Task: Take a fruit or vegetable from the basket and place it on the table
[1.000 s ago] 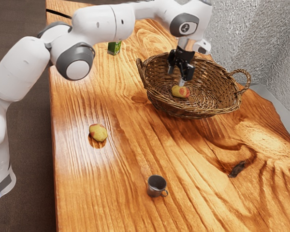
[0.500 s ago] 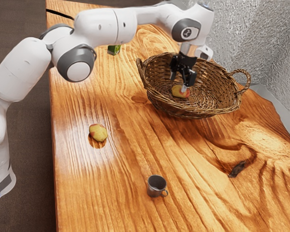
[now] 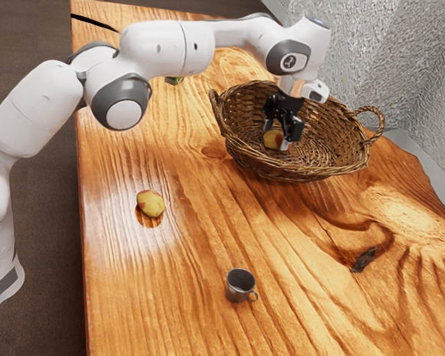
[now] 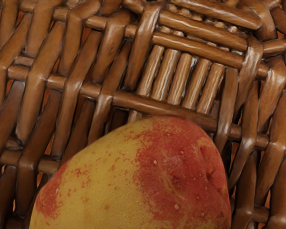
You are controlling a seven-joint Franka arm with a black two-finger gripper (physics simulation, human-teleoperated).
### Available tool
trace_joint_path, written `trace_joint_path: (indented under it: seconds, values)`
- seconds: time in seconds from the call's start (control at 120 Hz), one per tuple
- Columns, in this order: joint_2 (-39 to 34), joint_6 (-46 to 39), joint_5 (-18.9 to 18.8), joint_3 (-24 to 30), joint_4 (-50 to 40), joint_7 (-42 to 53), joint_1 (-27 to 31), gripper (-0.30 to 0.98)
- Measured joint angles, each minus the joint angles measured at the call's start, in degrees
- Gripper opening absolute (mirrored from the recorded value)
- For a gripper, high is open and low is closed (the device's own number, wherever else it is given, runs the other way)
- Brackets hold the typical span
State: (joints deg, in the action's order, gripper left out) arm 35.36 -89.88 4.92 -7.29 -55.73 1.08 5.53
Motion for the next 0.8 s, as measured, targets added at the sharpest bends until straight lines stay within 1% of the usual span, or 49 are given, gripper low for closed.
trace_joint_path:
  seconds: [0.517, 0.55, 0.675, 0.717, 0.8]
  values:
    - [0.4, -1.1, 0.1, -0.1, -0.8, 0.4, 0.0, 0.69]
    - [0.4, -1.1, 0.1, -0.1, -0.8, 0.4, 0.0, 0.66]
    - [0.5, -1.2, 0.0, -0.1, -0.8, 0.5, 0.1, 0.43]
    - [0.5, -1.3, -0.1, -0.1, -0.8, 0.7, 0.1, 0.40]
    - [0.4, -1.5, -0.4, -0.1, -0.8, 1.0, 0.1, 0.39]
